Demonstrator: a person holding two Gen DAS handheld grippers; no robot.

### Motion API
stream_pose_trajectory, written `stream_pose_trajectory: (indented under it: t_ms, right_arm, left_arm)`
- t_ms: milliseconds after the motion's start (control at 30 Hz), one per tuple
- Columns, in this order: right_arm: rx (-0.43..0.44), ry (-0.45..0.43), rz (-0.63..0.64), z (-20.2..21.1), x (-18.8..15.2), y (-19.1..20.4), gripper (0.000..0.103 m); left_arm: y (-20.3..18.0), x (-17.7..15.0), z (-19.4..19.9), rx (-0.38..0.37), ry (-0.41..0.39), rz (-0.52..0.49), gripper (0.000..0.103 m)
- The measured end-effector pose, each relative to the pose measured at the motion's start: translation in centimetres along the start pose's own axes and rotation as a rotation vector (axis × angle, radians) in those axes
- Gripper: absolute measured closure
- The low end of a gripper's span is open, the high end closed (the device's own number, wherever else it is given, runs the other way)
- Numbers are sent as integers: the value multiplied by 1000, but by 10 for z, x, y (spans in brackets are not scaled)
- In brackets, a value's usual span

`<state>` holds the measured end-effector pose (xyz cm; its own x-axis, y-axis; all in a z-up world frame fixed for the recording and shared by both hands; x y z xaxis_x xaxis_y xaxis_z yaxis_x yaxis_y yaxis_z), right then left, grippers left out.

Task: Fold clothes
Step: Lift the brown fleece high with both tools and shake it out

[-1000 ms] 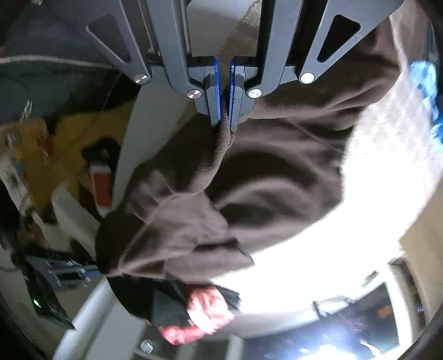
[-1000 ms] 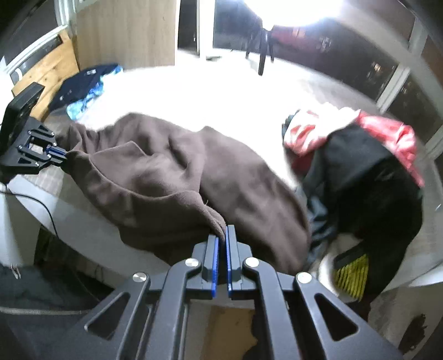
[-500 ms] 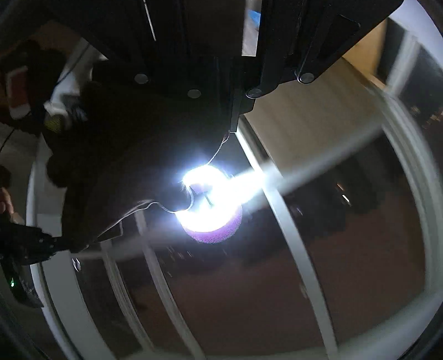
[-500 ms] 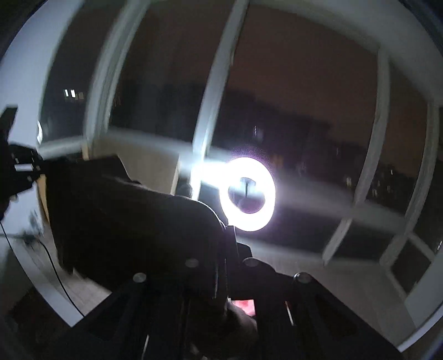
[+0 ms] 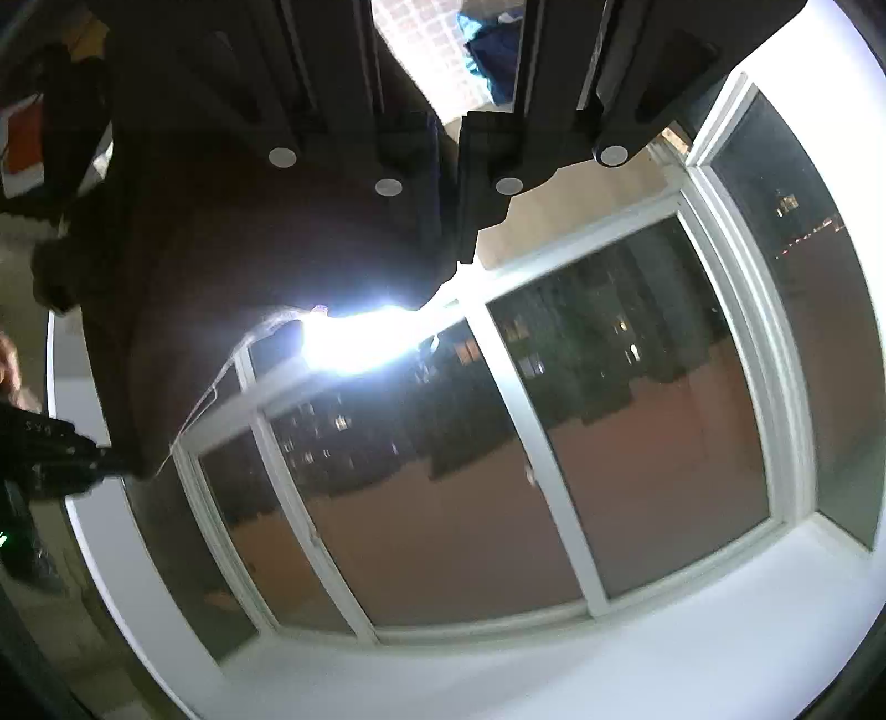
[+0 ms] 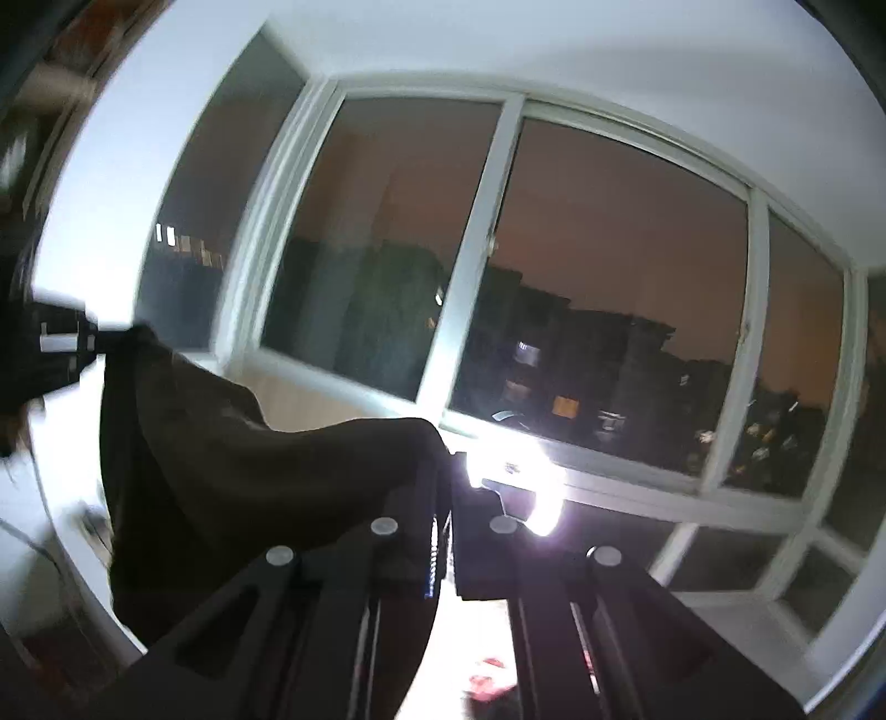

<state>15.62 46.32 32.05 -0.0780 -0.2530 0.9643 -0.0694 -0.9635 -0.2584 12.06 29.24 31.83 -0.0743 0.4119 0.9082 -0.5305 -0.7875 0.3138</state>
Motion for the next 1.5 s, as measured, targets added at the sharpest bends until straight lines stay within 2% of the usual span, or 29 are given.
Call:
stream_pose_trajectory:
  t_ms: [100,133,200,300,367,400,433,467,533,600,633,733,800,867,900,1000,1033,1067,1133,1233,1300,1333,1433,1500]
  right_arm:
    - [6,86,59,-24,-18,20,99]
    - [15,87,58,-24,-17,24,99]
    - [16,60,64,-17,-10,28,99]
    - [8,-24,43,7,10,17,99]
    - [37,-89,-24,26,17,5,99]
    - [65,-94,-66,27,12,3,99]
    - [101,-77,-112,22,3,5,99]
    - [126,-39,-125,10,-9,12,99]
    - [213,113,-93,-30,-45,55,99]
    - [317,213,-87,-50,-69,93,99]
    - [350,225,-72,-51,-74,108,99]
    - [394,179,-20,-36,-63,128,99]
    - [396,113,-76,-28,-47,122,99]
    - [401,71,-174,-33,-48,125,99]
    - [421,85,-213,-41,-55,134,99]
    - [509,256,-177,-80,-83,202,99]
    - [528,286,-150,-88,-85,219,99]
    - [534,281,-127,-89,-79,224,99]
    - [511,210,-111,-83,-51,202,99]
    - [465,93,-114,-72,-8,157,99]
    - [431,26,-166,-65,4,127,99]
    - [430,22,-204,-66,-1,124,99]
    - [489,231,-144,-104,-53,176,99]
    - [519,286,-108,-112,-67,196,99]
  left_arm:
    - [7,-9,1,14,24,32,99]
    - [8,-15,-2,23,54,31,99]
    - [8,-15,1,42,65,28,99]
    - [16,6,45,107,3,-6,99]
    - [13,18,85,137,-75,-33,99]
    - [11,20,97,128,-104,-21,99]
    - [9,21,107,118,-129,-10,99]
    - [10,18,103,102,-114,1,99]
    - [20,8,79,83,-47,28,99]
    - [34,5,64,70,-5,78,99]
    - [42,7,64,88,-2,86,99]
    - [66,18,78,186,-4,102,99]
    - [78,26,100,248,-36,102,99]
    - [80,25,121,266,-76,90,99]
    - [83,19,120,258,-60,98,99]
    - [91,0,105,241,14,120,99]
    - [94,-7,94,240,52,124,99]
    - [94,-12,92,248,75,117,99]
    - [96,-18,105,281,92,102,99]
    - [110,-20,132,314,60,125,99]
    - [116,-32,146,327,19,161,99]
    - [113,-41,154,324,20,160,99]
    - [112,-74,120,301,131,183,99]
    - [117,-87,89,288,194,200,99]
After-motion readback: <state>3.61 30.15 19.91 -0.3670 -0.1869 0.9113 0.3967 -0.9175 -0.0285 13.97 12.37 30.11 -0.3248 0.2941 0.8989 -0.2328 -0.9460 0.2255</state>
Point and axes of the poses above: each gripper's, at about its wrist camera, not at the fingertips, and z roughly against the way its jaws point, y to its left, x to its top, the point moved 7 cm from there along -z, roughly the way its jaws point, and after that the axes turned 14 degrees about -x, right-handed, at the moved point
